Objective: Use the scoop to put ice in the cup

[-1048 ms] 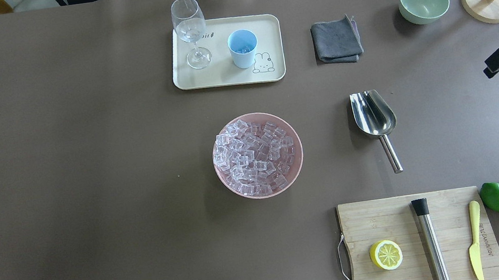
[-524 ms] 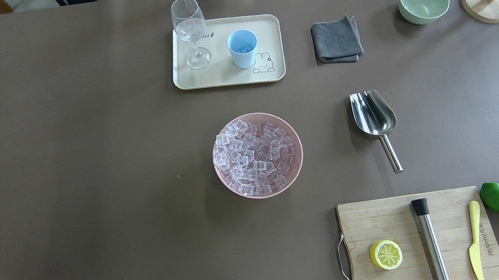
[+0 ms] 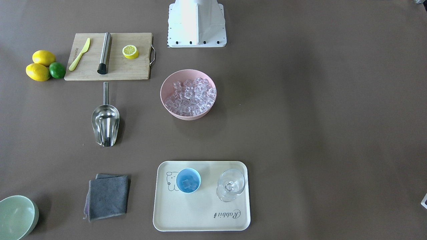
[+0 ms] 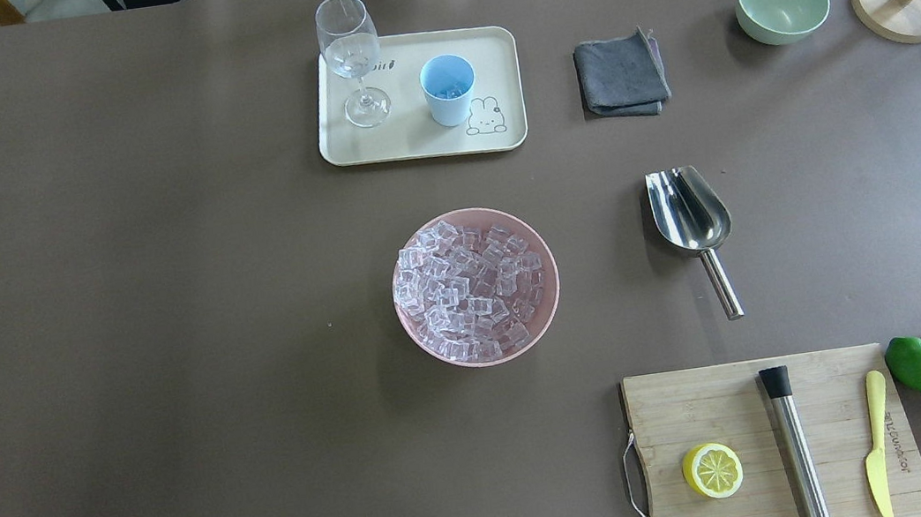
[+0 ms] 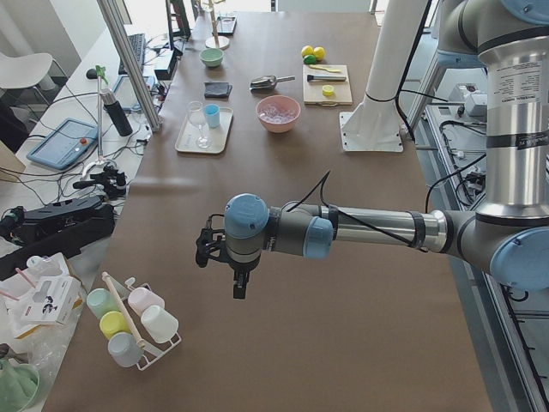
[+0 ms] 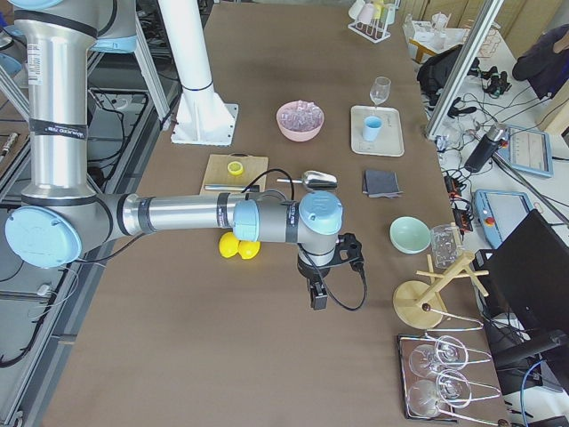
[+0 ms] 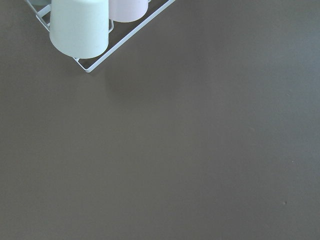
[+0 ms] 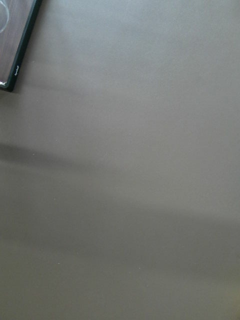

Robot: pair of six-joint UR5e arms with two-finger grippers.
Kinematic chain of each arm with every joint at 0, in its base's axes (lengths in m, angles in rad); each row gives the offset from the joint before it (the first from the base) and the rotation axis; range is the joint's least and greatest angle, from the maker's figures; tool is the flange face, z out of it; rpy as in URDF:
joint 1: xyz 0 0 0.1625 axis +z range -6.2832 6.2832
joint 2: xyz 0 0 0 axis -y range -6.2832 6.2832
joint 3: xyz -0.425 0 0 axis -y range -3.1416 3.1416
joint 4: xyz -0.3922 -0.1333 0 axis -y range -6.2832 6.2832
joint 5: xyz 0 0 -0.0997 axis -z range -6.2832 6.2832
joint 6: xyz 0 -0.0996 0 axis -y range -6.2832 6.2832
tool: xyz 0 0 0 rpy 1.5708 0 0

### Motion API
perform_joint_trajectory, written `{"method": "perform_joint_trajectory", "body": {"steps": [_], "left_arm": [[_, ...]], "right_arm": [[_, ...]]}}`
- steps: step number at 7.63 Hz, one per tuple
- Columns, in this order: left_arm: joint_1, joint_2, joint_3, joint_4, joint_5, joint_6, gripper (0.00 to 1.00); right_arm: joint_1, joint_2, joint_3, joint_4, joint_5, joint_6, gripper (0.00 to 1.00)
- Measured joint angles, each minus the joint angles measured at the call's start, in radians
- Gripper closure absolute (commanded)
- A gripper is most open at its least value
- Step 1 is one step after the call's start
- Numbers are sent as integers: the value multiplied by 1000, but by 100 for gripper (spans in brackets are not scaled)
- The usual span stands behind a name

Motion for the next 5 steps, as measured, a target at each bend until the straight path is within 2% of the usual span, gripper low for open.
{"method": "perform_joint_trajectory", "body": {"steps": [5], "left_arm": [[-1, -4, -16, 78, -7, 0, 2]], "right_arm": [[11, -21, -5, 3, 50, 56, 0]]}}
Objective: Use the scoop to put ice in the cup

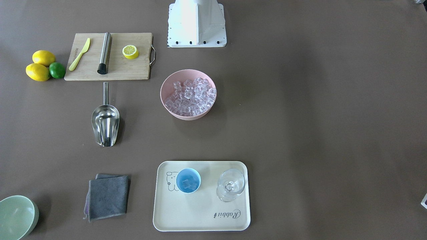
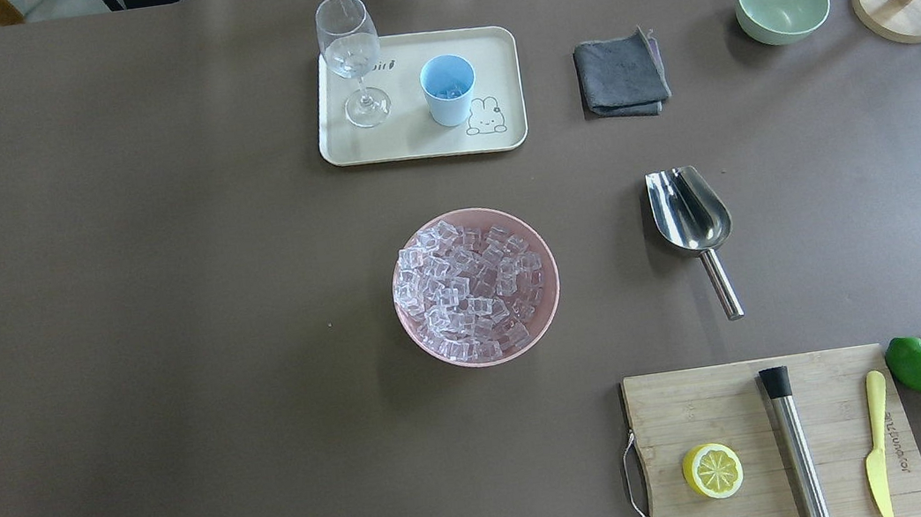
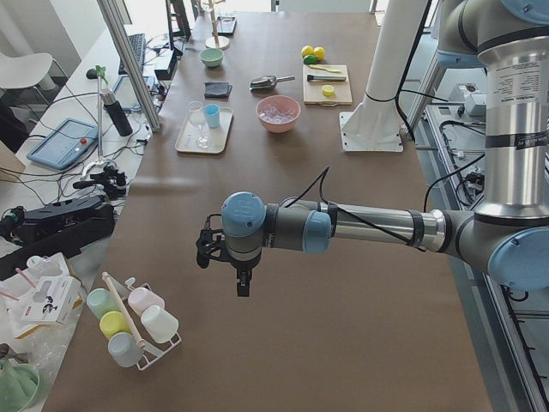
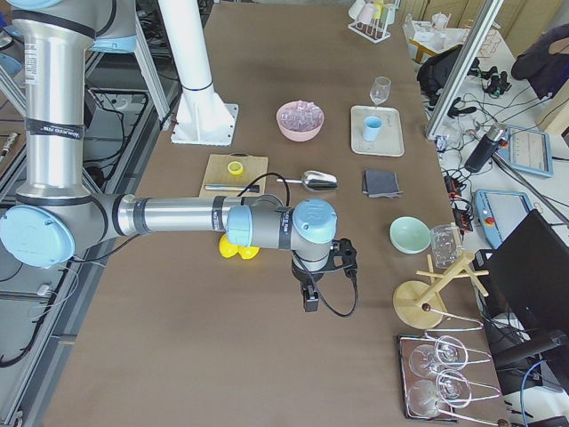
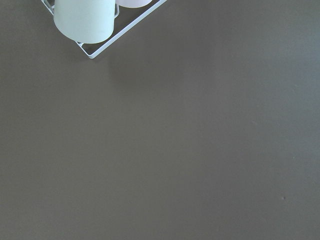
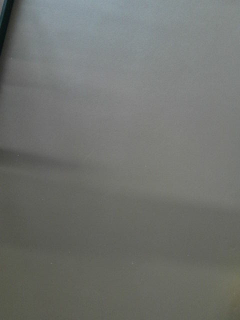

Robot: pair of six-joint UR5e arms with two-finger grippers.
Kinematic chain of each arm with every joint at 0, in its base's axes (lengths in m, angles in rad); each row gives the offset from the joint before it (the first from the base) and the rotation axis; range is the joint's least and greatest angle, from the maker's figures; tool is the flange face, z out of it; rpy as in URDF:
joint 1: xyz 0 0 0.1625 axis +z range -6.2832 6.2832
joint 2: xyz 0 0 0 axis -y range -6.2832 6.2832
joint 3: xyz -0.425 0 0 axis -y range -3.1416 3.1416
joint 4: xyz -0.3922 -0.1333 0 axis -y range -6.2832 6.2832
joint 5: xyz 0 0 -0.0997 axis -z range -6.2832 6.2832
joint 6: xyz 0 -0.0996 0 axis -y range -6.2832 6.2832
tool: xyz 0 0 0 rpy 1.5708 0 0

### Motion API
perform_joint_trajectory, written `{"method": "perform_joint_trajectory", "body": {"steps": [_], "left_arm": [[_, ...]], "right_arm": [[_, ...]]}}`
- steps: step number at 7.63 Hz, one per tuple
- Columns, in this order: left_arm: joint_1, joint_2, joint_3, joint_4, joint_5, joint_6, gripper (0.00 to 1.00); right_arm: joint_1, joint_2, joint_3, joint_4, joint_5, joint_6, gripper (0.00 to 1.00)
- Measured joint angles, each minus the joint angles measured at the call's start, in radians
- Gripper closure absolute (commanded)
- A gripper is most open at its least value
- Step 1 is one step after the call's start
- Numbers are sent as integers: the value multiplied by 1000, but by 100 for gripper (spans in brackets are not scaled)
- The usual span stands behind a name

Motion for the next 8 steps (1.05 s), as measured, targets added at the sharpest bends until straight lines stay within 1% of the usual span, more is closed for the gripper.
{"method": "perform_joint_trajectory", "body": {"steps": [3, 8], "left_arm": [[0, 6, -15, 2, 1, -1, 2], [-5, 12, -5, 12, 1, -4, 2]], "right_arm": [[-1, 8, -3, 4, -2, 82, 0], [-1, 7, -4, 4, -3, 91, 0]]}}
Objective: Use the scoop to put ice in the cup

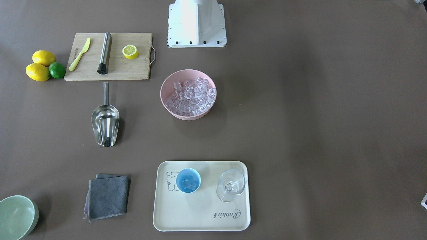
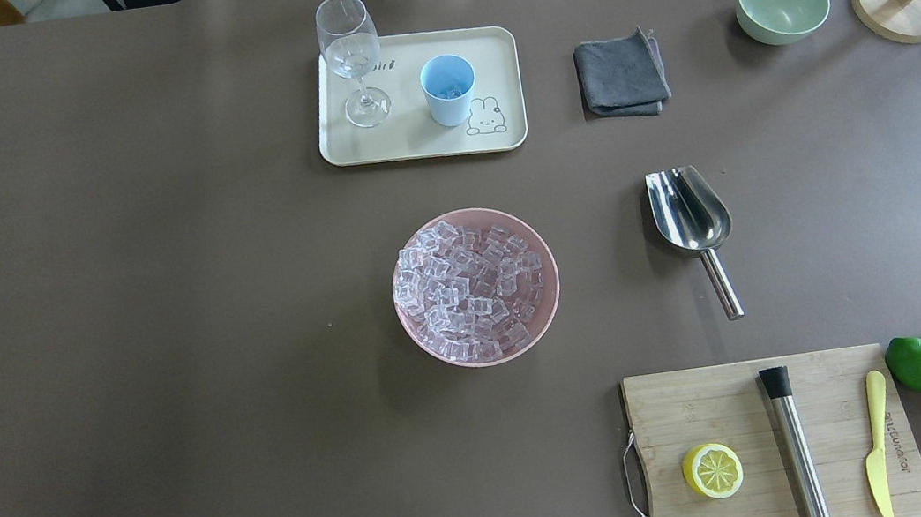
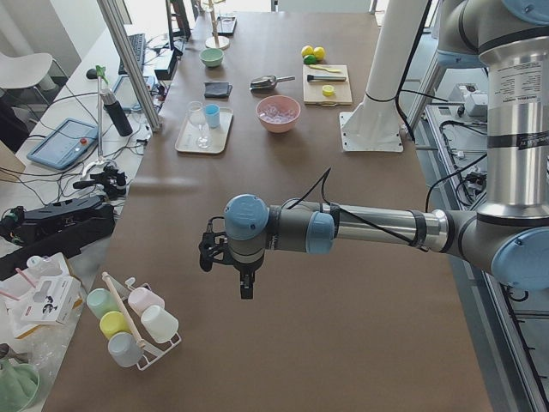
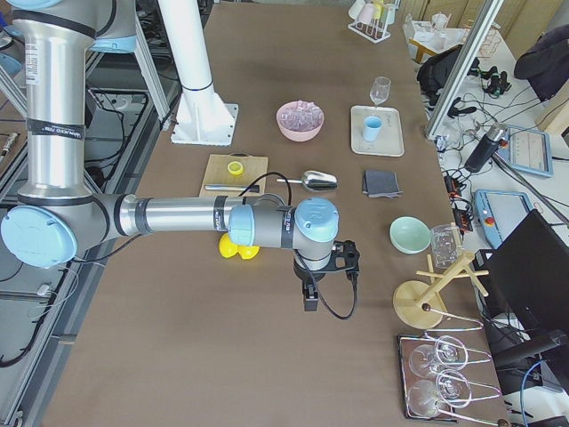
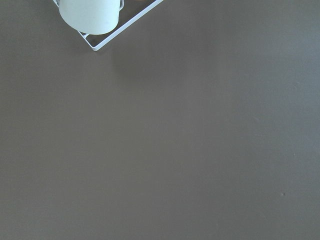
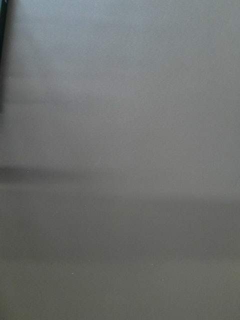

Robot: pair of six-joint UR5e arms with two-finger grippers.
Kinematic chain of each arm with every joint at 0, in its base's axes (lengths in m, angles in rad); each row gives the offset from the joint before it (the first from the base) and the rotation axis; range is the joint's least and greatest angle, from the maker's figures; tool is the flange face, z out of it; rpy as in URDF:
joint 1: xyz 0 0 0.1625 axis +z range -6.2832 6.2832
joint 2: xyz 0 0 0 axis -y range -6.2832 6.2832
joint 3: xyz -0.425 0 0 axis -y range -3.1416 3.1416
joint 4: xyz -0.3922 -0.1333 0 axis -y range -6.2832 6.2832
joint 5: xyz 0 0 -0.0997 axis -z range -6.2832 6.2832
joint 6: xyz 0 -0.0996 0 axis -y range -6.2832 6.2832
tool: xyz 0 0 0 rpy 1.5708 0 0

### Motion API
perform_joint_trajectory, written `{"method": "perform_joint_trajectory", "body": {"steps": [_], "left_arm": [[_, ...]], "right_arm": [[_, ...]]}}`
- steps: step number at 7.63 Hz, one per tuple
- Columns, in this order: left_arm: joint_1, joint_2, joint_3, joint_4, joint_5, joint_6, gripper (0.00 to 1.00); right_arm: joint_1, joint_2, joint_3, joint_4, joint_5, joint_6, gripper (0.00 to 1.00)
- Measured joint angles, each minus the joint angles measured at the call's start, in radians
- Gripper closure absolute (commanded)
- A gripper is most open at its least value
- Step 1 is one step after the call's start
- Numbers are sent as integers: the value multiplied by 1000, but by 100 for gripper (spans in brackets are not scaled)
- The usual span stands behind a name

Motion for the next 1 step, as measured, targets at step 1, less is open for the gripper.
{"method": "perform_joint_trajectory", "body": {"steps": [1], "left_arm": [[-3, 1, 1, 1, 0, 1, 2]], "right_arm": [[0, 0, 0, 0, 0, 0, 0]]}}
